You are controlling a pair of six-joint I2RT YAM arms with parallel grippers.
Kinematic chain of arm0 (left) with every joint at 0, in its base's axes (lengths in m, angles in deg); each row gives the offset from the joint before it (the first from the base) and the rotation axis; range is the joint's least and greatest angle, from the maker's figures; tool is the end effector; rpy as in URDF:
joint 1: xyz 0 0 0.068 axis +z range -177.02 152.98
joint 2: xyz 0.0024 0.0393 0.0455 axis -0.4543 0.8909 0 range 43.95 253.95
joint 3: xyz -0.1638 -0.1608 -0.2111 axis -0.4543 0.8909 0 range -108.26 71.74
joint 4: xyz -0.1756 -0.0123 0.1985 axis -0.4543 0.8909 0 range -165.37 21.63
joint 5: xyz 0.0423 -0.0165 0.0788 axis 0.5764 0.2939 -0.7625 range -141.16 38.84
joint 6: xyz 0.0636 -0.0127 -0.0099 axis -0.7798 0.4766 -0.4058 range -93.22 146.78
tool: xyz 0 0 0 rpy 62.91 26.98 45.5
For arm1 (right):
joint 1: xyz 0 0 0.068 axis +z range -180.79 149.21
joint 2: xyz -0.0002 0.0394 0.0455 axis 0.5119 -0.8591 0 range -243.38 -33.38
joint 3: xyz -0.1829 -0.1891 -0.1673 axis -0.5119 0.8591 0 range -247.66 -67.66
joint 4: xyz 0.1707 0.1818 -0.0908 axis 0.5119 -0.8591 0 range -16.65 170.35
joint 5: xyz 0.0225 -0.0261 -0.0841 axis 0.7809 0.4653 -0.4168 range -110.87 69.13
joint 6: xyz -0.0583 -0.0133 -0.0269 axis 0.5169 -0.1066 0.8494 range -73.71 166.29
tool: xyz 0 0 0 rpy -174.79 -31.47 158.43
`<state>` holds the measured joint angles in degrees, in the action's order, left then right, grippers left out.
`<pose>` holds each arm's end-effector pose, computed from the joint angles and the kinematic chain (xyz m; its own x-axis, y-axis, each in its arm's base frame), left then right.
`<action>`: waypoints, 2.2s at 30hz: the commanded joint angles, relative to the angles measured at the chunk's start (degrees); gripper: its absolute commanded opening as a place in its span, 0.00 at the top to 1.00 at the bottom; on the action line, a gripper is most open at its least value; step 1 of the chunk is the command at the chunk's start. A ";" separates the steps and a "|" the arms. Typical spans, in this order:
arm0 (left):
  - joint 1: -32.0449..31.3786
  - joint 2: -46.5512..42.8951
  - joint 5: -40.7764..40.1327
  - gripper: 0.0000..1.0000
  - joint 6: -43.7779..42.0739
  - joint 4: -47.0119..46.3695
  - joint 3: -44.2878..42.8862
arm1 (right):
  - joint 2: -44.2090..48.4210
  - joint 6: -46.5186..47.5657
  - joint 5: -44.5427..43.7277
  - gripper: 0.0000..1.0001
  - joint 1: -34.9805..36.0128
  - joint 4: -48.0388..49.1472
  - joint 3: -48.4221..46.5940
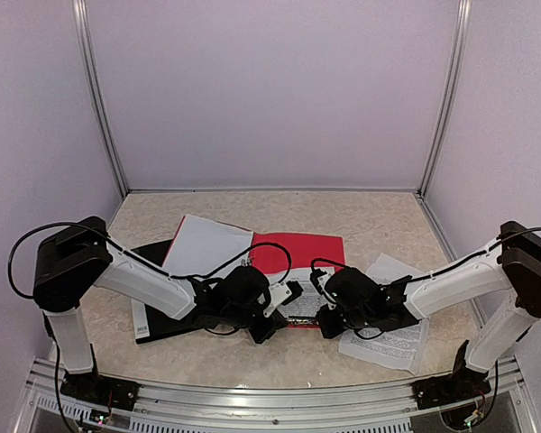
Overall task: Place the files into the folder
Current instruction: Clamp the file at the center of the board, then pick up the folder with files at the center of the board.
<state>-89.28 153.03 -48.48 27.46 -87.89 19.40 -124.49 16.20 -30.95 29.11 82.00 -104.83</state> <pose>0.1823 -0.3518 0.1380 -0.3353 0.6120 -0.7162 0.8958 0.4426 -0.0411 0.1569 0.2527 0.1527 -0.7434 -0.2983 -0.5987 -0.4917 0.8505 0.1868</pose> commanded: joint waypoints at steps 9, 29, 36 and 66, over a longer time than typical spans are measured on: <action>2.04 4.12 -4.70 1.00 1.20 7.75 0.02 | -2.17 0.03 5.79 0.98 2.27 -12.57 1.56; 1.95 2.37 -3.50 1.00 0.22 6.69 1.54 | 3.83 -0.26 0.14 0.70 1.08 -19.84 -3.34; 2.20 -0.82 -0.65 1.00 -0.51 5.31 3.24 | 9.79 -0.78 -0.25 0.57 -0.41 -18.69 -1.97; 23.31 -31.14 -11.83 0.01 29.97 30.32 1.25 | -4.79 5.54 5.36 0.15 -25.51 -7.19 -13.76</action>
<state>-71.99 123.78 -60.09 49.39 -68.65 21.78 -127.18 20.62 -28.05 5.26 72.76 -117.24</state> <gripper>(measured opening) 0.988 0.854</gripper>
